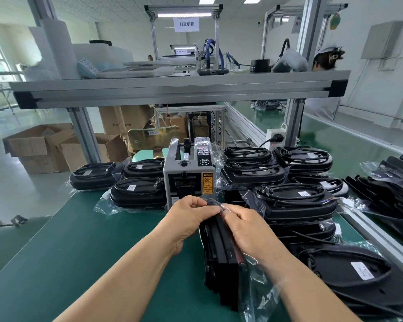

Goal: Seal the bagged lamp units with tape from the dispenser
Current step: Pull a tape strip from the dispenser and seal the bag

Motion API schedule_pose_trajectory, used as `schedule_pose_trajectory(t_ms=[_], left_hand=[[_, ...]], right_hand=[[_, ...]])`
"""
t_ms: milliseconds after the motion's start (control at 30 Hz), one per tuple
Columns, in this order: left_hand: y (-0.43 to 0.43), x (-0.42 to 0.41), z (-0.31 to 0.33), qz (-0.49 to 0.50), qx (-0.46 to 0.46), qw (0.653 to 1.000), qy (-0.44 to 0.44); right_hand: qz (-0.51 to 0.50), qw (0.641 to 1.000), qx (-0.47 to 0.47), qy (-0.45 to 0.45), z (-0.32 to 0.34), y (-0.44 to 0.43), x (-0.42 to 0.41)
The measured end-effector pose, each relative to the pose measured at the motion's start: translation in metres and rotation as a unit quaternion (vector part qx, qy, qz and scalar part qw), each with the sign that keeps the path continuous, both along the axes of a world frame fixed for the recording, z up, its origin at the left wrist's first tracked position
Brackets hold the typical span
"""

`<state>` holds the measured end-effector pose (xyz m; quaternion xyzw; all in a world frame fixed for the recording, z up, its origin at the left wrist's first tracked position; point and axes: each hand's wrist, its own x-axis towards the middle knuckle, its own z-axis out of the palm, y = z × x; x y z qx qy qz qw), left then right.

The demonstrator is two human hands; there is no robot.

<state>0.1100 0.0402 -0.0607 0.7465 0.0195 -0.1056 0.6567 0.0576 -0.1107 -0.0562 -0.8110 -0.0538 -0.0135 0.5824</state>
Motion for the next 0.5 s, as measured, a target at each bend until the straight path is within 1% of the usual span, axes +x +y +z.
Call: schedule_pose_trajectory(t_ms=[100,167,200,233,267,333,367,433,500], left_hand=[[-0.007,-0.001,0.002,0.011,0.012,1.000,-0.008],[-0.012,-0.001,0.001,0.022,0.022,0.999,-0.020],[-0.014,-0.002,0.001,0.026,0.034,0.999,-0.029],[-0.017,-0.002,0.000,0.029,0.042,0.998,-0.039],[-0.020,-0.003,0.000,0.032,0.040,0.998,-0.045],[-0.023,-0.003,-0.001,0.044,0.037,0.997,-0.057],[-0.023,-0.005,-0.001,0.052,0.043,0.996,-0.066],[-0.019,-0.009,-0.001,0.079,0.045,0.993,-0.071],[-0.010,-0.018,-0.001,0.092,0.037,0.993,-0.071]], right_hand=[[-0.009,0.999,-0.030,0.014,0.003,-0.005,0.002],[0.008,0.998,-0.023,0.063,0.007,-0.008,-0.001],[0.026,0.995,-0.037,0.091,0.009,-0.009,-0.002],[0.039,0.990,-0.070,0.113,0.011,-0.009,-0.003],[0.053,0.983,-0.122,0.129,0.013,-0.007,-0.004],[0.066,0.967,-0.215,0.122,0.019,0.000,-0.007],[0.061,0.960,-0.244,0.121,0.021,0.002,-0.007],[0.064,0.950,-0.282,0.119,0.024,0.005,-0.009],[0.083,0.948,-0.284,0.115,0.026,0.003,-0.015]])
